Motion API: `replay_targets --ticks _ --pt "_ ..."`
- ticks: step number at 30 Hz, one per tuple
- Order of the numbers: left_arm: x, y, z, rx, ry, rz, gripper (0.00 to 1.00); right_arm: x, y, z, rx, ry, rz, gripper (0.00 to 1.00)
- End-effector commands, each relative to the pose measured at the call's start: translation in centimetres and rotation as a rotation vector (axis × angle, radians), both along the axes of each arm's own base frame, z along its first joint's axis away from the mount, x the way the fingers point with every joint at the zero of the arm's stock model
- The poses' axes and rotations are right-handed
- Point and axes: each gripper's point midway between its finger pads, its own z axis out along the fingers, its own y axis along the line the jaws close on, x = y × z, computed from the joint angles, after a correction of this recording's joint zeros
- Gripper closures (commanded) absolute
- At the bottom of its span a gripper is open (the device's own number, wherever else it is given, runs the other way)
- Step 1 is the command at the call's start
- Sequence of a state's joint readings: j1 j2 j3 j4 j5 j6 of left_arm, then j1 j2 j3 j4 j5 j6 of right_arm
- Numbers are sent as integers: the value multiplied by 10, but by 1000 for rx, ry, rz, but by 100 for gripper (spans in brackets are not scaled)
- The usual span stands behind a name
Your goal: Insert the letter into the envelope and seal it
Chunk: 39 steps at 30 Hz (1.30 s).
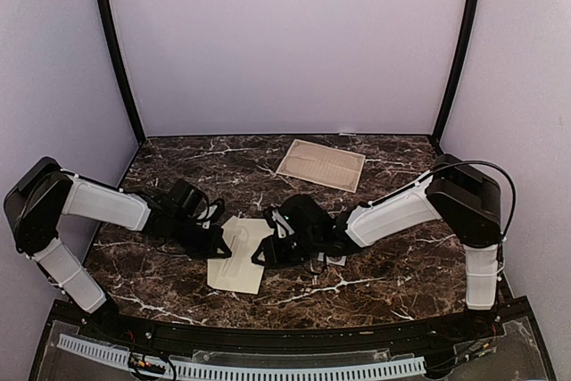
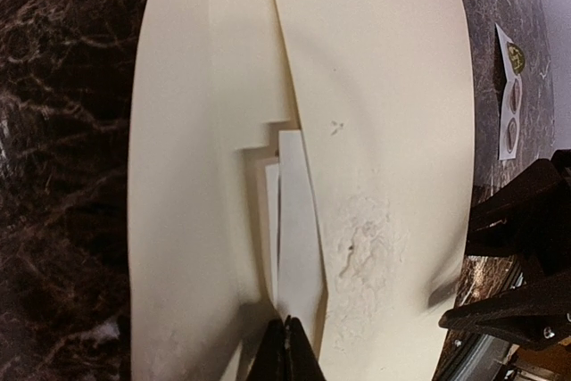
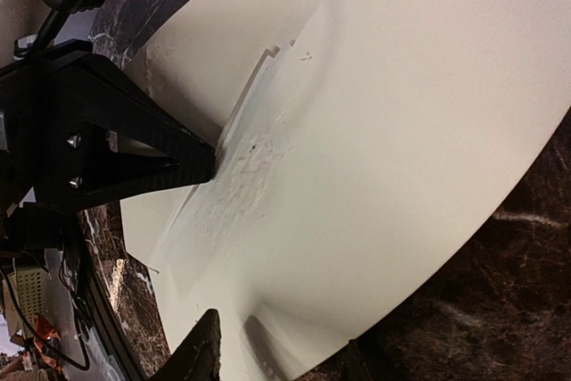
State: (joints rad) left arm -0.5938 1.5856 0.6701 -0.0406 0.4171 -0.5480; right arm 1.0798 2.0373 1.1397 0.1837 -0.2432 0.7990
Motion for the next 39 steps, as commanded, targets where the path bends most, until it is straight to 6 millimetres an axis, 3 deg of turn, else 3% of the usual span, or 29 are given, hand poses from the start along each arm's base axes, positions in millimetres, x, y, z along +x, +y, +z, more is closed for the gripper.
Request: replay_targets --ticks 1,10,14,16,20,21,23,26,28,34,39 --pt "-14 -2 -9 -25 57 -14 99 -9 -6 -29 -71 36 10 59" --pt "-14 -7 -3 -65 47 -17 100 -9 -6 -27 -69 34 11 60" --pt "-5 -2 11 -38 -21 -6 99 -8 -5 -9 -44 13 14 58" --pt "4 1 30 -23 -81 3 90 -6 -7 12 -30 -21 12 55" --pt "26 3 90 -29 -241 23 60 4 -20 67 -17 -139 -17 39" --pt "31 4 110 -46 -278 30 48 7 -28 75 -42 -163 -29 35" --pt "39 7 137 -62 -327 39 34 15 -43 93 -82 -217 -61 29" --pt "49 12 168 -67 -390 29 24 31 -70 108 -158 -283 -114 21" --pt "56 20 178 -39 -420 24 16 44 -91 114 -206 -319 -157 16" --pt "91 76 190 50 -493 118 12 104 -166 118 -337 -367 -321 6" --pt "113 124 199 84 -582 229 10 155 -209 108 -427 -373 -410 2"
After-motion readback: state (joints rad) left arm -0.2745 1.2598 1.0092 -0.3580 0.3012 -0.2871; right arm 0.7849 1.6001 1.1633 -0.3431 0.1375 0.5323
